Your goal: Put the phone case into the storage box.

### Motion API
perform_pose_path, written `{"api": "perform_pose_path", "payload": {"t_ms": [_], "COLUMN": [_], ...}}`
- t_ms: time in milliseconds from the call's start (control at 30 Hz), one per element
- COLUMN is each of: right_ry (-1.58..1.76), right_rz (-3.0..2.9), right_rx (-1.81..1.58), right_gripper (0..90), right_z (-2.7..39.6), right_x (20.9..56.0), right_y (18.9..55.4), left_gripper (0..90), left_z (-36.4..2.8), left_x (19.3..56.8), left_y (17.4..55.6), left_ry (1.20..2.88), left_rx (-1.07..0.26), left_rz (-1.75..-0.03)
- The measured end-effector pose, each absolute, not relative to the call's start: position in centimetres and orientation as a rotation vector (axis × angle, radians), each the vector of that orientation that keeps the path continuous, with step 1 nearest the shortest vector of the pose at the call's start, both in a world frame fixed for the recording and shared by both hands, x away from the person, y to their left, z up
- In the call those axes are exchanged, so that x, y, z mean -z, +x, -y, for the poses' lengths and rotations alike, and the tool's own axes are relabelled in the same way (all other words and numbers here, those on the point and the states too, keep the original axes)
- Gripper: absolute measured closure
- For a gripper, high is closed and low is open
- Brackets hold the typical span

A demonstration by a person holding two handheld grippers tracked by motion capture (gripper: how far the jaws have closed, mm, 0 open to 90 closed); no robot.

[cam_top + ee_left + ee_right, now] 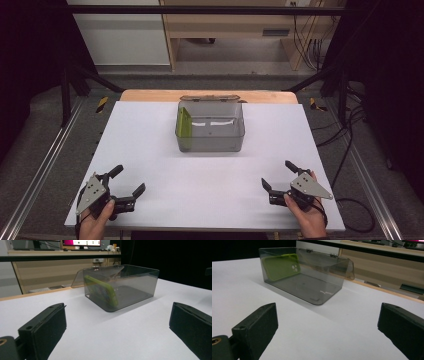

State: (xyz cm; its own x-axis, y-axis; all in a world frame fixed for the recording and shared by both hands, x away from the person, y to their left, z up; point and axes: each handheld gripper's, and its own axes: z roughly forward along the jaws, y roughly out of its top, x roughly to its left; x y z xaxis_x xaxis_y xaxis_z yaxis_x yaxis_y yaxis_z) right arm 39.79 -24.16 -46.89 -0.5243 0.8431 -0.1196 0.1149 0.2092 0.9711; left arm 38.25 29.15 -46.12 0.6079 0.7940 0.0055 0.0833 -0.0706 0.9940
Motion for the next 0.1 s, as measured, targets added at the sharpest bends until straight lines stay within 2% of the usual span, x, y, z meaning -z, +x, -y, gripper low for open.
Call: {"api": "perform_pose_path", "payload": {"t_ms": [100], "right_ry": [0.901], "right_rz": [-1.811], "right_rx": [-1.360], "right_gripper": [3.1], "right_z": [24.18], "right_x": [47.07], "right_y": [39.98], "left_gripper": [1.0], "left_z": [-29.05], "left_x": [46.04], "left_y": [38.57], "left_ry": [1.541], "left_rx": [-0.705], "left_rz": [-0.769]}}
